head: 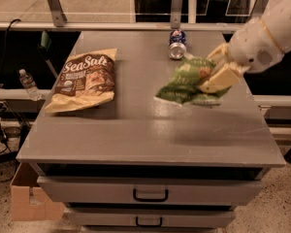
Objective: Pick green jalapeno chip bag
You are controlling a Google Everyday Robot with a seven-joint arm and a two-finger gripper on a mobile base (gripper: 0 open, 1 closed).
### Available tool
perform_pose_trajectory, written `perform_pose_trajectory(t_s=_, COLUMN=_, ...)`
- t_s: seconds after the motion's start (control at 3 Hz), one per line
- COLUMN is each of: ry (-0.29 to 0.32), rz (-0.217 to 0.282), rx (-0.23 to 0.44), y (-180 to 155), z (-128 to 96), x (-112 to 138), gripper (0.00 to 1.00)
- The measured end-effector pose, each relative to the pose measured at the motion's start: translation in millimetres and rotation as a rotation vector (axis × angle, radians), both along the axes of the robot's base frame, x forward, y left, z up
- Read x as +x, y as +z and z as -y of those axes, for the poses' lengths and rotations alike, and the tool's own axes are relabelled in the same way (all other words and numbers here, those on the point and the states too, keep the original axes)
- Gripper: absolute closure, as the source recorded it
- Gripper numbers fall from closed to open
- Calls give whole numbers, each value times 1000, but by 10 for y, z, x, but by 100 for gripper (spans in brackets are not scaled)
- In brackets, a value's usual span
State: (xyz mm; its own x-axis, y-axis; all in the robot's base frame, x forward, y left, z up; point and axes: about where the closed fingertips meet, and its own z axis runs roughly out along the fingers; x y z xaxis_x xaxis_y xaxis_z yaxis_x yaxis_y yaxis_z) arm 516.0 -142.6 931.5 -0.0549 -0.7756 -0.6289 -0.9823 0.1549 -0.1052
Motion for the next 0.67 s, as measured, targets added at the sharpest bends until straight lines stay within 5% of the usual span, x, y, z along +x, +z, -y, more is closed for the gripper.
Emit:
perform_pose_trajectory(t_s=0.33, ry=87, rz=21, rx=200, y=602, z=-382, x=54, gripper=100)
perform_pose_trajectory(t_s=0.67, ry=101, rz=50, rx=258, y=852, z=-450, x=45, gripper=100)
